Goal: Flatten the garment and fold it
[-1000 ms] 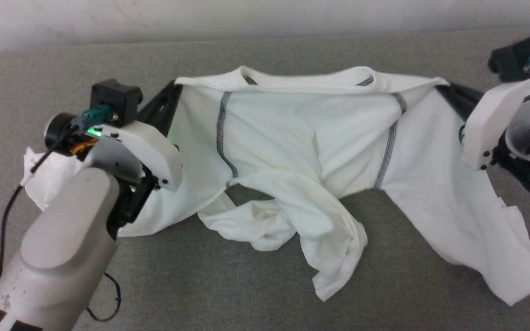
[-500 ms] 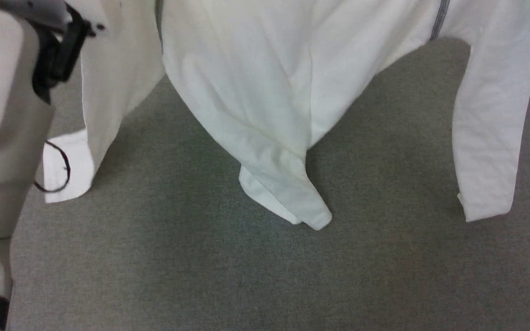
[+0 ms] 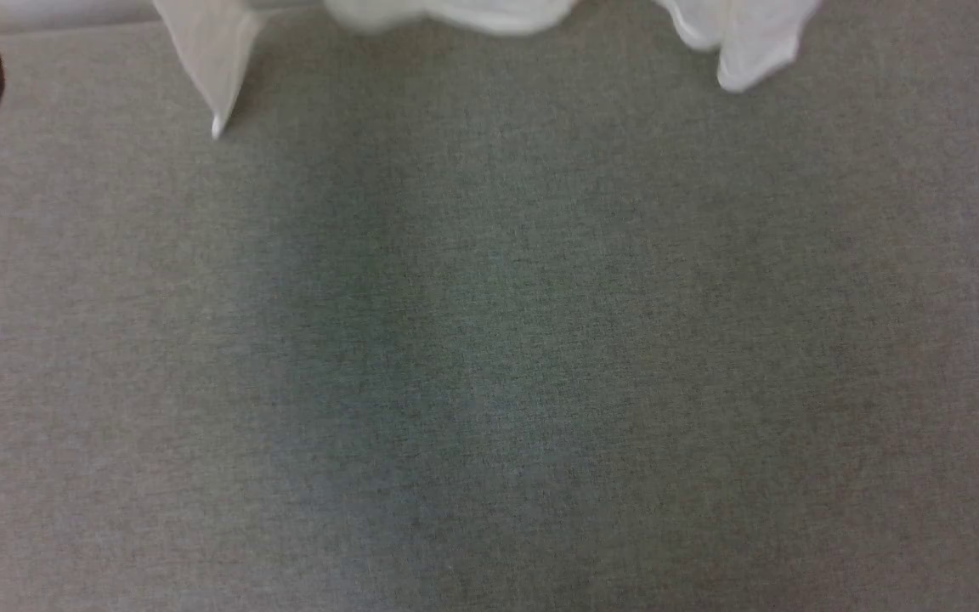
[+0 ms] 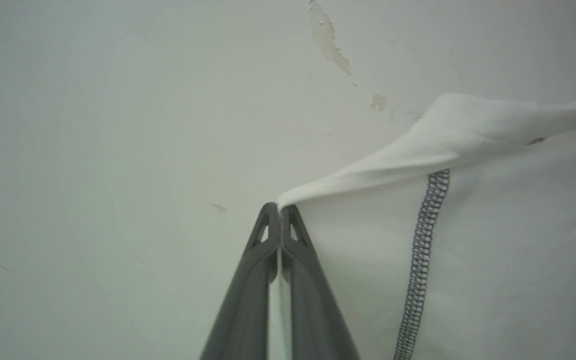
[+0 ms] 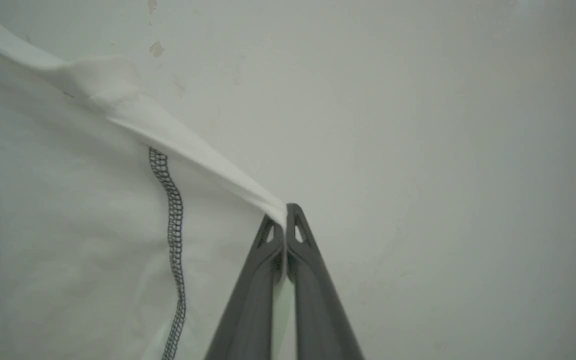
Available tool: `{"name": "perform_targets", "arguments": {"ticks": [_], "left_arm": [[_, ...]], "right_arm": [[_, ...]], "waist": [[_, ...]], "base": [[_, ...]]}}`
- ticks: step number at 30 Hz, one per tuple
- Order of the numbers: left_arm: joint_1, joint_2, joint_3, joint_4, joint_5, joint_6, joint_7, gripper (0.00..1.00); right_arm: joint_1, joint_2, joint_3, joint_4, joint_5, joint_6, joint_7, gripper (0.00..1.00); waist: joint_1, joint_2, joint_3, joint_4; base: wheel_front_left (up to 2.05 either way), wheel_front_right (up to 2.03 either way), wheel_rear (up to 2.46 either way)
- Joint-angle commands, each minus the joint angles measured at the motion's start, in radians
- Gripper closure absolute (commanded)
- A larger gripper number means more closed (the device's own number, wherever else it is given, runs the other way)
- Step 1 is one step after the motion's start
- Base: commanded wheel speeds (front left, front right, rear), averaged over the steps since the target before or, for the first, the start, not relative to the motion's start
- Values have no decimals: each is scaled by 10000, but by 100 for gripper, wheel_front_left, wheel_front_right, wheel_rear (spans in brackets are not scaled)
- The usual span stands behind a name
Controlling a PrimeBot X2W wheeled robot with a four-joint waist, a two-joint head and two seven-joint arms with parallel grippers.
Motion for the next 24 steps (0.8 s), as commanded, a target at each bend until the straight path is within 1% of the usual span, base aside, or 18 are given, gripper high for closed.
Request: {"name": "perform_targets", "arguments": {"ticks": [1, 6, 12, 15, 18, 22, 24], "left_arm": [[-34, 198, 136, 212, 33, 47, -39, 100], [15, 62, 94, 1096, -111, -248, -443, 100], [1381, -190, 233, 1833, -660, -638, -827, 100], [2451, -391, 303, 1926, -943, -795, -958, 100], [3778, -657, 406, 1731, -1219, -849, -1039, 100], [6026, -831, 569, 835, -1446, -698, -1071, 100], [7268, -931, 614, 168, -1535, -576, -1074, 100]], "right_arm": [[-35, -159, -60, 204, -26, -107, -60, 100], [-280, -42, 912, 1066, 456, -107, -702, 100], [442, 100, 2234, 1755, 1485, -107, -1168, 100], [1201, 156, 2841, 1876, 2070, -107, -1321, 100], [2219, 123, 3282, 1751, 2678, -107, -1460, 100], [4076, -80, 3778, 1050, 3328, -107, -1443, 100], [5139, -244, 3757, 600, 3683, -107, -1363, 100]], "waist": [[-2, 0, 229, -88], [-2, 0, 507, 14], [-2, 0, 499, 134], [-2, 0, 277, 261], [-2, 0, -99, 427], [-2, 0, -805, 539], [-2, 0, -1140, 590]], "base": [[0, 0, 0], [0, 0, 0], [0, 0, 0], [0, 0, 0], [0, 0, 0], [0, 0, 0], [0, 0, 0]]}}
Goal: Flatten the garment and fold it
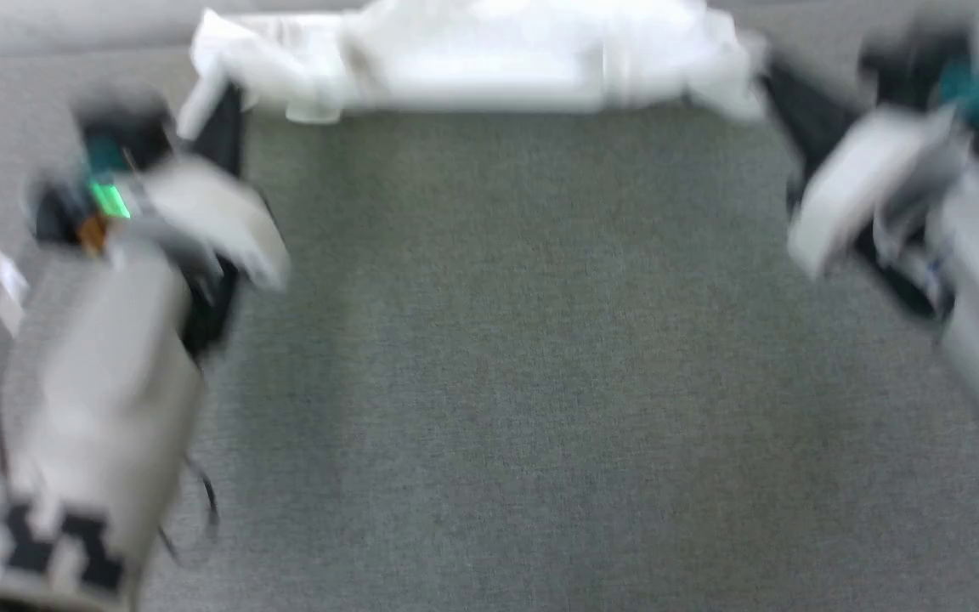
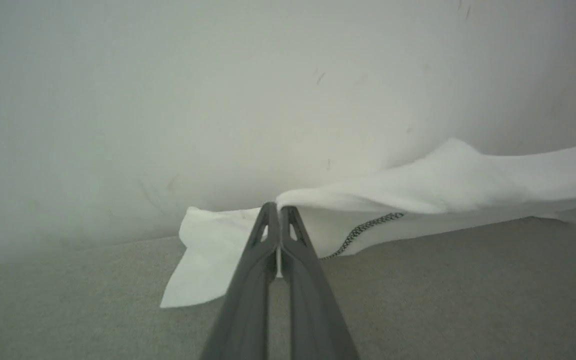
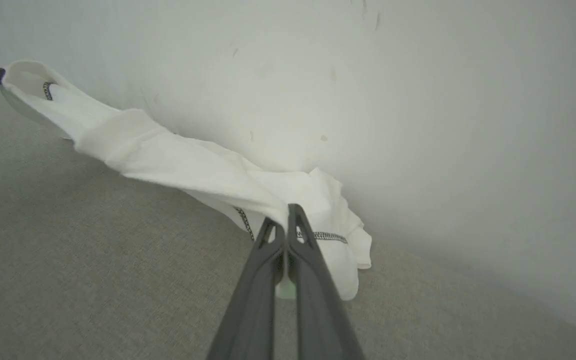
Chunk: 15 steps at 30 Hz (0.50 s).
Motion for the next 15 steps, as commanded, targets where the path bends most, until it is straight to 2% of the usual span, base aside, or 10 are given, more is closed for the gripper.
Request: {"name": "perform_targets", "arguments": {"ticks": [1, 5, 9, 12, 15], "left_arm": [[444, -39, 25, -232, -4, 140, -45, 100], [2944, 42, -39, -1734, -129, 634, -39, 100], [5123, 490, -115, -3396, -341, 1156, 520, 100], [6512, 929, -93, -4796, -482, 1668, 1096, 100], [7715, 1358, -86, -6183, -565, 2244, 1759, 100]], "right_arm": [[411, -161, -90, -129, 101, -23, 6, 100], [2676, -441, -712, -1129, 320, -23, 209, 100], [4825, -569, -1776, -2270, 80, -23, 700, 100], [6434, -446, -2892, -3247, -336, -23, 1262, 100], [8103, -44, -4097, -4368, -858, -23, 2031, 100]], "waist": [[1, 0, -767, 196], [1, 0, -1507, 154], [1, 0, -2084, 92], [1, 0, -2418, 66], [1, 0, -2653, 94]], "base": [[0, 0, 0], [0, 0, 0], [0, 0, 0], [0, 0, 0], [0, 0, 0]]}}
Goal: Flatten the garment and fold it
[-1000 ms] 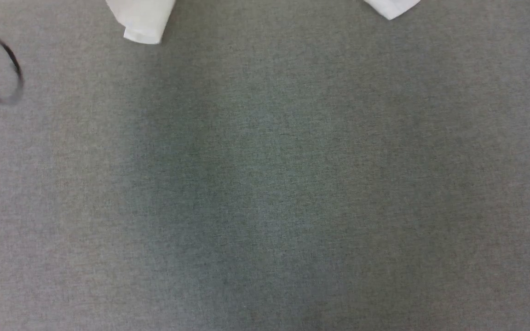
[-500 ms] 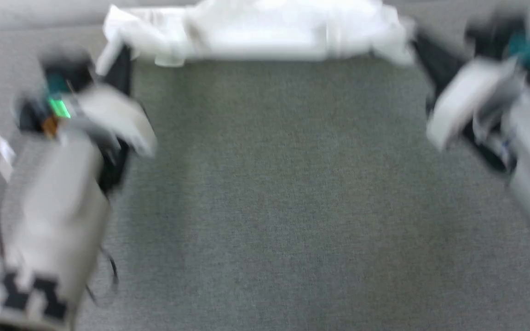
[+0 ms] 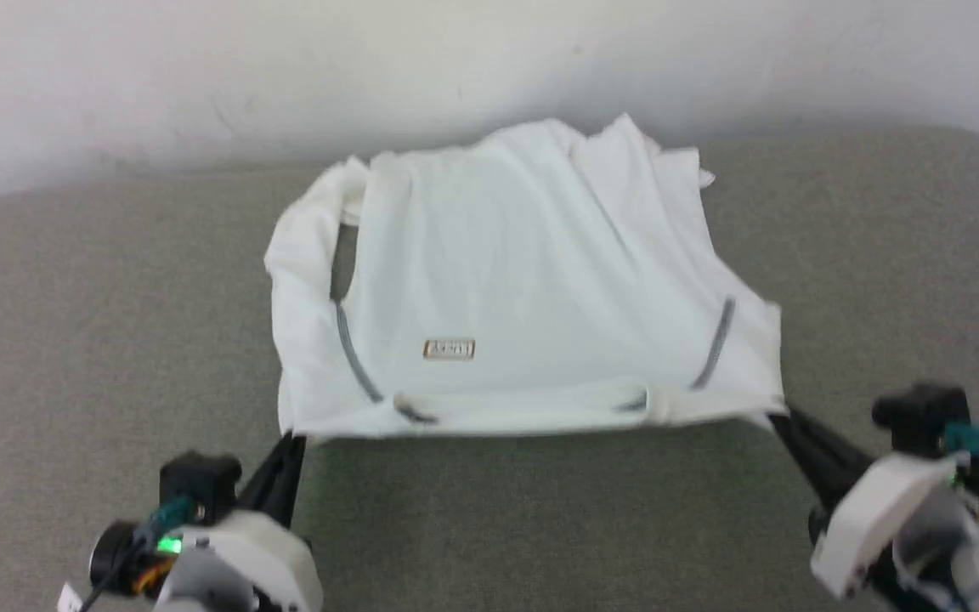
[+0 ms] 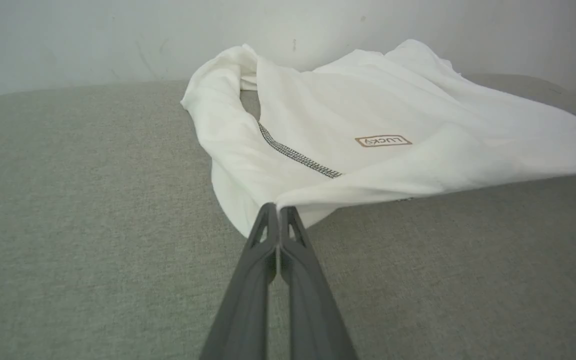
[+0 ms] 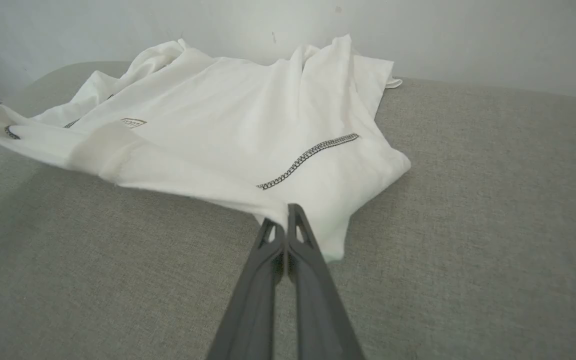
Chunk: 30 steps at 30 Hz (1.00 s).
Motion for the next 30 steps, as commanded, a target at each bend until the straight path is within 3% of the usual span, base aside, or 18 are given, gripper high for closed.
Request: {"name": "perform_targets", "arguments": {"ticks": [1, 7, 13, 20, 25, 26, 29, 30], "left_arm": [[351, 257, 100, -268, -66, 273, 166, 100], [2136, 829, 20, -2162, -254, 1154, 1267, 100], [3453, 1126, -96, -2844, -537, 1728, 2028, 100], [4263, 1041, -376, -2767, -1090, 1690, 2527, 100], [4045, 649, -471, -2207, -1179, 1372, 2081, 100], [3962, 521, -510, -2051, -1251, 1243, 2009, 100], [3649, 244, -654, -1566, -1287, 862, 1741, 100], [3546, 178, -731, -1401, -1264, 728, 1668, 87]], "right_arm": [[493, 153, -360, -298, -192, -29, 218, 100], [3192, 1689, -2161, -2423, -1447, -29, 1825, 100], [4870, 2687, -2943, -3392, -2459, -29, 2774, 100], [5984, 3193, -3100, -3785, -3017, -29, 3626, 100], [5953, 3279, -2957, -3506, -3345, -29, 3549, 100], [5881, 3306, -2896, -3384, -3355, -29, 3464, 93], [5635, 3366, -2647, -3010, -3226, -29, 3141, 35], [5545, 3367, -2549, -2916, -3162, -29, 2960, 0]], "waist": [[4, -1, -451, 17], [4, -1, -721, 32], [4, -1, -960, 92], [4, -1, -1122, 154], [4, -1, -1137, 175], [4, -1, -1139, 180], [4, -1, -1160, 197], [4, -1, -1176, 206]], "base": [[0, 0, 0], [0, 0, 0], [0, 0, 0], [0, 0, 0], [0, 0, 0], [0, 0, 0], [0, 0, 0], [0, 0, 0]]}}
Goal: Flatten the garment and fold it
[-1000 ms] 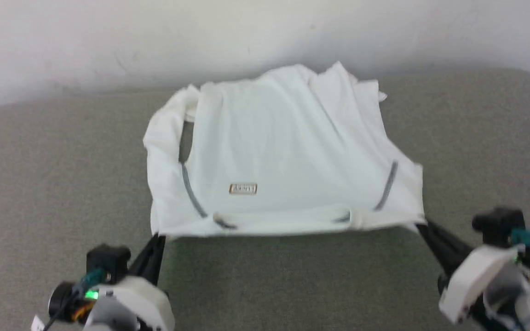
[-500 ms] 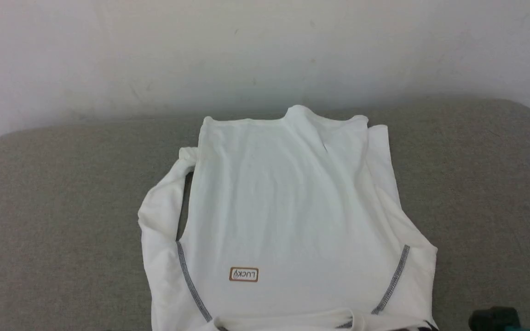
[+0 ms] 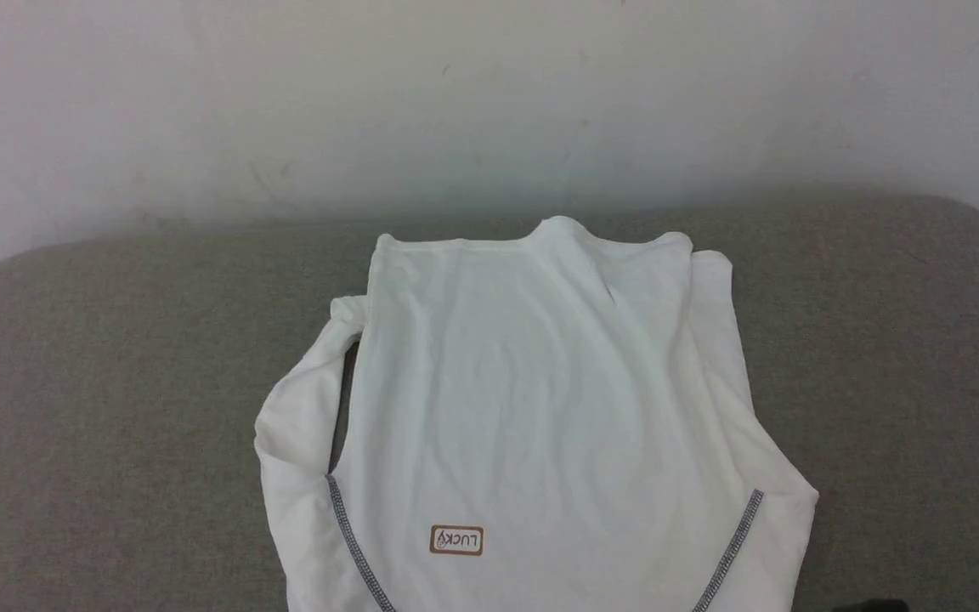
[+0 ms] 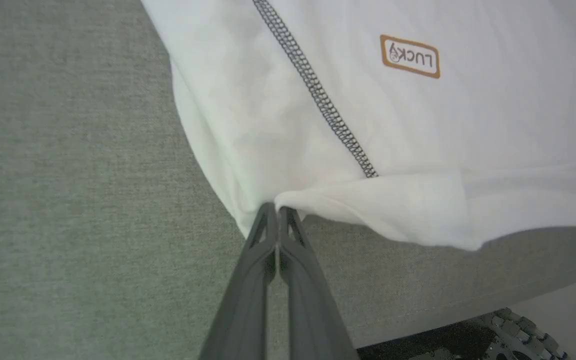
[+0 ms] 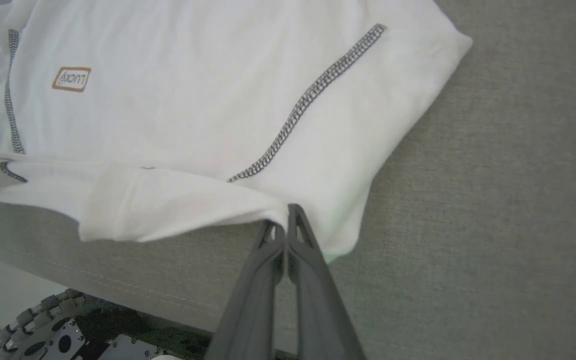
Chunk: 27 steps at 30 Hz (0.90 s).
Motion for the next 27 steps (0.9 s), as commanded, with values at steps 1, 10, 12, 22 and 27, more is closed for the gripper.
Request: {"name": "perform_targets", "arguments": {"ticks": [1, 10, 12, 22, 27], "left_arm": [[-234, -91, -56, 208, 17, -121, -155, 54], [-587, -404, 273, 390, 296, 2, -1352, 0], [-656, -326, 496, 49, 286, 98, -1502, 0], [-2014, 279, 1872, -1017, 580, 586, -2238, 0], [-3973, 279, 2062, -183, 403, -106, -2174, 0]], "right_arm": [[-230, 52, 106, 64, 193, -21, -277, 0], [-583, 213, 37, -261, 442, -21, -2248, 0], [-680, 278, -122, -485, 291, -21, -2673, 0], [-1362, 714, -1105, -1567, -14, -21, -3163, 0], [-1994, 757, -1216, -1825, -3, -21, -3106, 0]], "waist": [[0, 0, -38, 22], [0, 0, -197, 117], [0, 0, -204, 145], [0, 0, 389, 107], [0, 0, 1338, -17]], "base": [[0, 0, 0], [0, 0, 0], [0, 0, 0], [0, 0, 0], [0, 0, 0]]}}
